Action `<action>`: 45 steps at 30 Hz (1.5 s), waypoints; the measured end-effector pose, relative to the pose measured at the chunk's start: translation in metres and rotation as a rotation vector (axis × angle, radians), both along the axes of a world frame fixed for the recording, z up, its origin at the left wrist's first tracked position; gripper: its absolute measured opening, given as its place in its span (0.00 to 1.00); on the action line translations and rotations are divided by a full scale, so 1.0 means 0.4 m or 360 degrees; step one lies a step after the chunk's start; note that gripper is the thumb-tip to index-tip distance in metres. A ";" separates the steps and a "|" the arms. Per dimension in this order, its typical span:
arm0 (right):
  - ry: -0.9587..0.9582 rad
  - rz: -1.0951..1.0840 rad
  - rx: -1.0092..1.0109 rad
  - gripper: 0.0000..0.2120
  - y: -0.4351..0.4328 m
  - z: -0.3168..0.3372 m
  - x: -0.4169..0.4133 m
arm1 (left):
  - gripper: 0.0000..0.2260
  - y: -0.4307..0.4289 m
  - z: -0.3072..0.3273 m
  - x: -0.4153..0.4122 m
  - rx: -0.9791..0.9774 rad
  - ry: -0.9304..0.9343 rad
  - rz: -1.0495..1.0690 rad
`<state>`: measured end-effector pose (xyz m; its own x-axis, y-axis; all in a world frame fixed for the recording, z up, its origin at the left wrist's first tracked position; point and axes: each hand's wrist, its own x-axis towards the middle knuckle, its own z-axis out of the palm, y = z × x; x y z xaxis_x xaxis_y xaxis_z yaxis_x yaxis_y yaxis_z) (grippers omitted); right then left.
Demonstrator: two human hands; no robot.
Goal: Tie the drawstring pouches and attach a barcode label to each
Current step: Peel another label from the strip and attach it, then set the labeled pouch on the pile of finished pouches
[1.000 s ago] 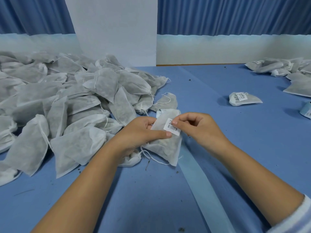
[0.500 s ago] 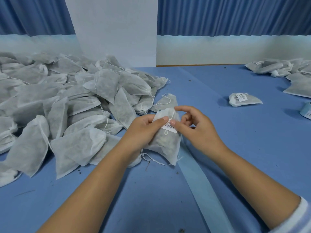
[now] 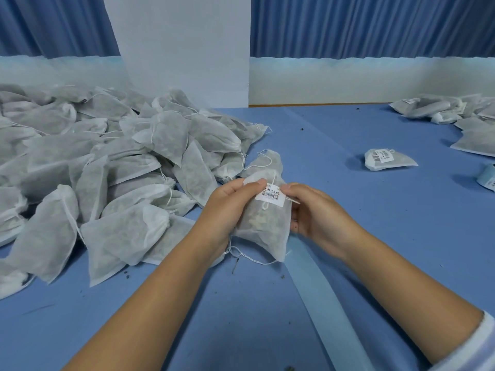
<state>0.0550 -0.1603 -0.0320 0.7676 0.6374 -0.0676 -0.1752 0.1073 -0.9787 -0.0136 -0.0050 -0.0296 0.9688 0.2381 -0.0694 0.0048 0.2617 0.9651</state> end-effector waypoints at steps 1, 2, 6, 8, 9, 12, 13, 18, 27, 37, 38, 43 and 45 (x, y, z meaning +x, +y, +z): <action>-0.0016 -0.0010 0.0015 0.08 0.001 0.001 -0.001 | 0.05 0.000 0.000 -0.001 -0.0013 -0.0007 -0.0008; -0.0018 -0.0016 0.0035 0.11 0.001 0.003 -0.002 | 0.05 -0.001 0.002 -0.002 -0.0033 -0.0010 -0.0022; -0.0017 -0.0018 0.0056 0.06 -0.001 0.004 -0.002 | 0.07 -0.011 0.002 0.001 0.0085 0.0005 0.0068; -0.0036 -0.0005 0.0001 0.09 0.000 0.003 -0.005 | 0.11 -0.012 0.001 0.006 0.0235 0.0023 0.0184; -0.0066 0.0002 -0.0035 0.11 0.001 0.004 -0.008 | 0.12 -0.013 0.001 0.008 0.0295 0.0021 0.0221; -0.0138 -0.0017 -0.0060 0.07 0.004 0.005 -0.013 | 0.12 -0.015 0.000 0.008 0.0319 0.0013 0.0248; -0.0151 -0.0040 -0.0049 0.05 0.004 0.006 -0.015 | 0.12 -0.016 0.000 0.009 0.0296 0.0012 0.0268; -0.0371 0.0099 -0.0130 0.20 -0.002 0.010 -0.026 | 0.14 0.008 -0.009 0.016 0.0282 0.0065 0.0609; -0.0484 -0.0254 -0.0029 0.10 -0.005 0.011 -0.014 | 0.13 0.122 0.032 0.021 0.0601 0.0209 0.0434; -0.0526 -0.0576 0.0003 0.16 -0.009 0.010 0.002 | 0.14 0.132 0.056 -0.045 0.1634 0.0392 -0.0445; -0.0633 -0.0521 -0.0095 0.15 -0.004 0.006 -0.006 | 0.14 0.135 0.056 -0.048 0.1708 0.0431 -0.0470; -0.1122 -0.0247 -0.0337 0.12 0.005 -0.011 -0.033 | 0.07 0.143 0.052 -0.047 0.1706 0.0422 -0.0590; -0.1495 -0.0059 -0.0612 0.05 0.004 -0.016 -0.039 | 0.07 0.139 0.052 -0.044 0.1588 0.0339 -0.0595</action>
<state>0.0395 -0.1587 -0.0385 0.6344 0.6744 0.3776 0.6798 -0.2543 -0.6879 -0.0313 0.0505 -0.0087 0.9827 -0.0269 -0.1834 0.1139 -0.6931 0.7118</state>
